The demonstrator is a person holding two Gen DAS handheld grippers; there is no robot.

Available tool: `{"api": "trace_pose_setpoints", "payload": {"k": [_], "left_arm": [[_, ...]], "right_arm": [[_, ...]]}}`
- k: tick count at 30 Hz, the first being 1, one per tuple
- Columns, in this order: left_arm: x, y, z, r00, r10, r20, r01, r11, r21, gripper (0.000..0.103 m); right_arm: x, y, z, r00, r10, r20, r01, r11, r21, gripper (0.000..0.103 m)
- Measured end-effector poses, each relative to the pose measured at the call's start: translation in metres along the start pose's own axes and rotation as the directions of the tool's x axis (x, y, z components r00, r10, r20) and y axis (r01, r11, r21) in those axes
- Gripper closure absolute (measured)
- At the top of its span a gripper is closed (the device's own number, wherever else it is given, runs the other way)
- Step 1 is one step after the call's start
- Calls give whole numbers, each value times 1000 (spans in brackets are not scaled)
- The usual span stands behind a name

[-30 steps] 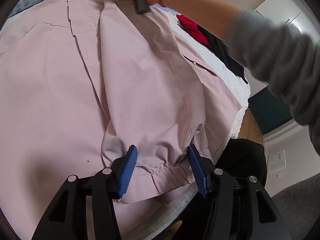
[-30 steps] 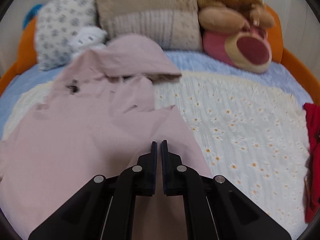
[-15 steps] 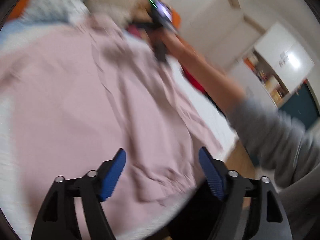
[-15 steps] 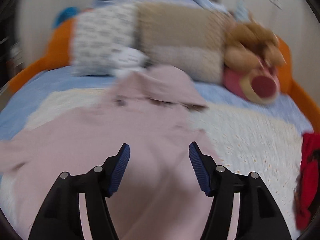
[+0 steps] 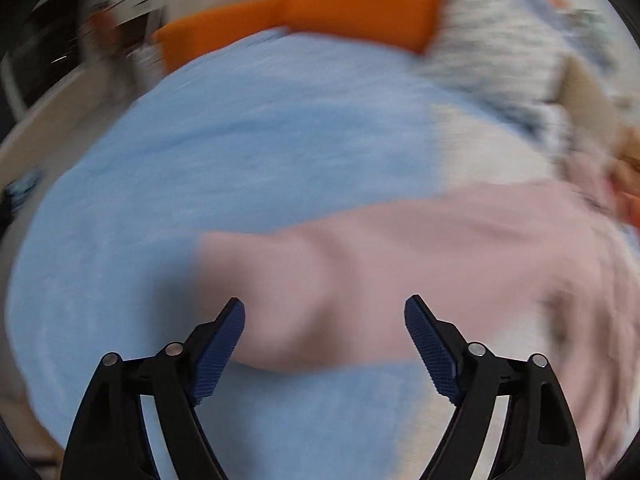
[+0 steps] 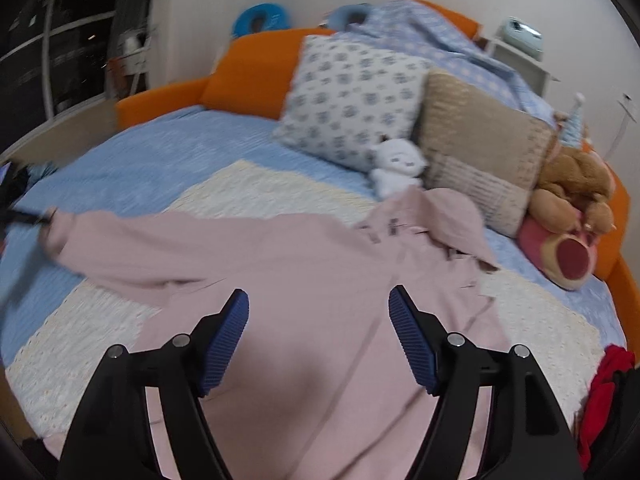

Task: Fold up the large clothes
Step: 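Grasp the other sleeve cuff of the pink jacket with the left tool, then carry the sleeve cuff with the left tool across the jacket body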

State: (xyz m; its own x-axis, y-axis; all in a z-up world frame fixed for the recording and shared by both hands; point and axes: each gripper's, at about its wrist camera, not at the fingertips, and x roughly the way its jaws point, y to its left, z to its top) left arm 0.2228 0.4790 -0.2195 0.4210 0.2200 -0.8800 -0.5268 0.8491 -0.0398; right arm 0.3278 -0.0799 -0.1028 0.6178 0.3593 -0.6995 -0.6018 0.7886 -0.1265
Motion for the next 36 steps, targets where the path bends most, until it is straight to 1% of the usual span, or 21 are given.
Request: {"api": "trace_pose_setpoints", "payload": {"k": [2, 5, 6, 7, 10, 11, 14, 15, 16, 18, 20, 22, 23, 24, 26, 27, 28, 30, 34, 35, 36], "left_arm": [[24, 29, 4, 998, 30, -48, -32, 999, -35, 25], [47, 40, 5, 997, -13, -78, 10, 999, -36, 32], [50, 38, 3, 997, -2, -74, 1, 1000, -19, 39], [51, 34, -1, 998, -5, -64, 5, 1000, -10, 53], [46, 24, -8, 999, 11, -38, -10, 1000, 3, 70], [46, 19, -7, 999, 8, -32, -8, 1000, 2, 72], [13, 4, -9, 999, -36, 23, 36, 999, 14, 79], [-6, -5, -9, 996, -76, 52, 75, 997, 26, 83], [-29, -16, -10, 989, -123, 84, 120, 992, 40, 92], [-74, -45, -10, 962, -231, 141, 221, 971, 89, 92], [-125, -85, -17, 933, -308, 188, 270, 941, 203, 92], [-183, -139, -33, 892, -394, 223, 303, 885, 353, 92], [-207, -164, -43, 869, -441, 224, 324, 849, 417, 92], [-233, -198, -59, 846, -487, 216, 330, 798, 504, 92], [-267, -249, -89, 821, -534, 203, 313, 718, 622, 92], [-281, -280, -111, 812, -558, 170, 308, 658, 687, 92], [-290, -302, -128, 804, -577, 147, 312, 618, 721, 92], [-296, -349, -168, 800, -594, 86, 304, 525, 795, 92], [-270, -421, -253, 819, -570, -56, 304, 350, 886, 92], [-256, -434, -274, 829, -552, -88, 306, 316, 898, 92], [-243, -440, -291, 838, -534, -110, 311, 302, 901, 92]], "right_arm": [[8, 21, -5, 999, 30, -23, -31, 999, -40, 32], [24, 41, -11, 997, 53, -55, -56, 996, -63, 32], [30, 45, -14, 996, 63, -68, -67, 996, -61, 33], [35, 46, -16, 995, 69, -78, -74, 996, -57, 33], [49, 52, -23, 990, 85, -109, -91, 994, -53, 34], [52, 52, -24, 989, 90, -115, -96, 994, -48, 35], [54, 48, -24, 988, 100, -120, -104, 994, -26, 35], [53, 46, -23, 987, 106, -120, -109, 994, -15, 35], [51, 43, -21, 988, 106, -116, -107, 994, -1, 36], [42, 35, -14, 989, 104, -100, -102, 994, 26, 36], [29, 26, -7, 993, 89, -75, -85, 995, 47, 36], [15, 18, -2, 995, 85, -55, -81, 995, 62, 36], [6, 13, 0, 996, 75, -40, -72, 995, 70, 36], [-4, 7, 1, 997, 72, -30, -70, 995, 74, 36], [-18, -3, 3, 998, 64, -13, -63, 994, 90, 36], [-26, -9, 2, 997, 72, -7, -71, 992, 103, 36], [-31, -15, 1, 997, 77, -3, -76, 990, 116, 36], [-41, -27, -3, 996, 95, 2, -94, 985, 144, 36], [-46, -41, -8, 990, 142, -3, -140, 975, 173, 36], [-45, -43, -9, 989, 145, -2, -143, 974, 175, 36], [-43, -44, -9, 988, 153, -3, -150, 973, 177, 36]]}}
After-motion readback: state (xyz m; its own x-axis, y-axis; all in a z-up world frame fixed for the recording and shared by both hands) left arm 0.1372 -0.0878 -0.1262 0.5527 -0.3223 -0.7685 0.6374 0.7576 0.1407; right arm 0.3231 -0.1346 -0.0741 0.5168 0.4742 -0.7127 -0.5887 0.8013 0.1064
